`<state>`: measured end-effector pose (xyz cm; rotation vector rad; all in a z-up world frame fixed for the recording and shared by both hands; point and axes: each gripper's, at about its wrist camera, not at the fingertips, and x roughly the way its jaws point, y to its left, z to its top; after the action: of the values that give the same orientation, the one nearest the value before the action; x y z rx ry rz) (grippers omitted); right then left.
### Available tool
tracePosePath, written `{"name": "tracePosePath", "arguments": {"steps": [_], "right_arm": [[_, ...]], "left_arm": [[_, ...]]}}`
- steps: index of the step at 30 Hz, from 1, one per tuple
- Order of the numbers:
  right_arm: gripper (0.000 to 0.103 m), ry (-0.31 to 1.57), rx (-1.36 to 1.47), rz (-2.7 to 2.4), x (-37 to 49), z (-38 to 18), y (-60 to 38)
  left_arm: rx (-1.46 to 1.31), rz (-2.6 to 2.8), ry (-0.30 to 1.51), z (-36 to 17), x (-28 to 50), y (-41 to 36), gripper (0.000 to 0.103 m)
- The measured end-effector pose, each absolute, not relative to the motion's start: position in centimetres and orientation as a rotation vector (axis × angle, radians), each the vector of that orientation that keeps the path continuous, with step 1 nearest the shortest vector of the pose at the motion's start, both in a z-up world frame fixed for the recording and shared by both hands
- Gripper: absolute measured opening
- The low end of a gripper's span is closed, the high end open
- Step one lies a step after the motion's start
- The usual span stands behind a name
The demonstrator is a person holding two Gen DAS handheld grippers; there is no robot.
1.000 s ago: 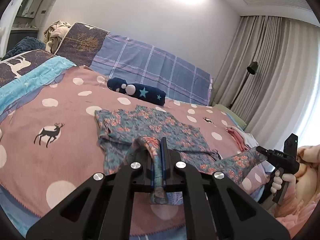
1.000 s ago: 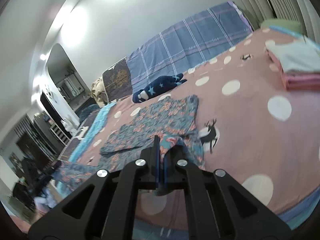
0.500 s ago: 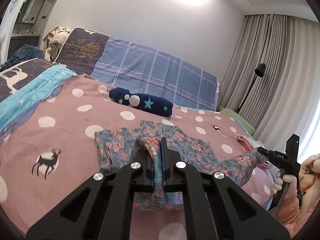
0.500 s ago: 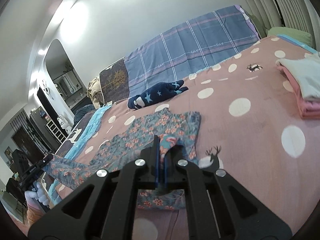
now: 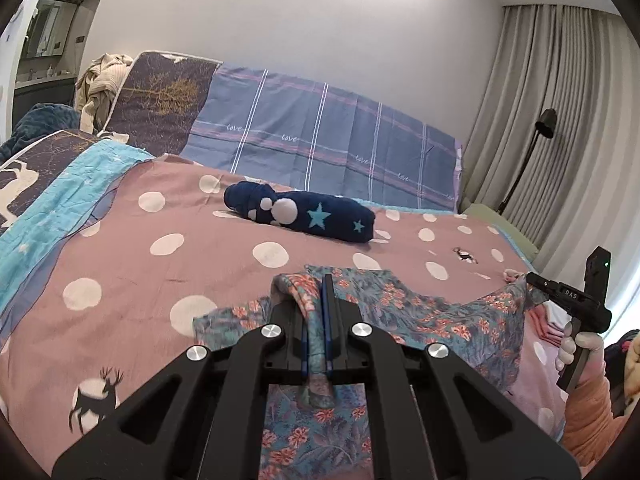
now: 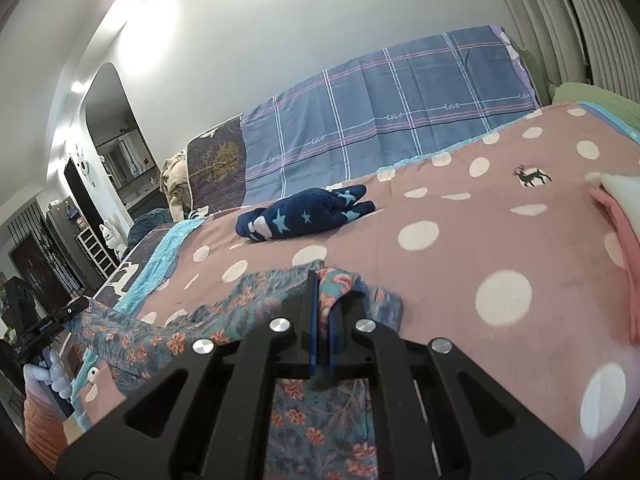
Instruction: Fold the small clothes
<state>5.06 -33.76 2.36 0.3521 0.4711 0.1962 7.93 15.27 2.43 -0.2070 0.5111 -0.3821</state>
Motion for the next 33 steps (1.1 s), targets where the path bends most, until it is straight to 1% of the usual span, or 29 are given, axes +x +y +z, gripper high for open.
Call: {"name": "tracePosePath", "arguments": {"steps": [3,8,12,15,18,22,24,26,27,29,33], "right_arm": [[0.004,0.492,0.340,0.191,7.8,1.9,-33.8],[0.004,0.577,0.325,0.172,13.2,-0.5,-33.9],[0.004,0.707,0.333,0.157,17.9,-4.7,-33.6],[0.005,0.780,0.332,0.144,19.9,-7.6,-33.2],[0.007,0.815,0.357,0.138,20.6,-9.3,-33.6],[0.008,0.813,0.361,0.152,20.3,-9.1,-33.8],[0.014,0.800,0.347,0.157,19.8,-8.5,-33.7],[0.034,0.789,0.334,0.168,19.0,-7.7,-33.7],[0.035,0.782,0.316,0.172,18.3,-7.3,-33.6],[0.035,0.774,0.263,0.176,17.3,-6.6,-33.3],[0.035,0.784,0.158,0.169,15.9,-6.4,-32.5]], "left_arm": [[-0.206,-0.362,0.541,1.3,11.4,15.0,0.005],[-0.260,-0.310,0.635,-3.0,17.5,15.3,0.005],[-0.279,-0.260,0.737,-7.1,21.0,15.5,0.005],[-0.264,-0.218,0.826,-10.6,22.7,15.5,0.005],[-0.285,-0.222,0.857,-11.7,22.9,15.9,0.005],[-0.282,-0.232,0.833,-10.9,22.4,16.1,0.009],[-0.286,-0.238,0.822,-10.5,21.9,16.1,0.011],[-0.306,-0.260,0.809,-9.9,21.1,16.2,0.015],[-0.313,-0.270,0.805,-9.6,20.5,16.3,0.016],[-0.308,-0.278,0.807,-9.2,19.7,16.1,0.024],[-0.285,-0.307,0.853,-9.3,18.4,15.7,0.025]]}}
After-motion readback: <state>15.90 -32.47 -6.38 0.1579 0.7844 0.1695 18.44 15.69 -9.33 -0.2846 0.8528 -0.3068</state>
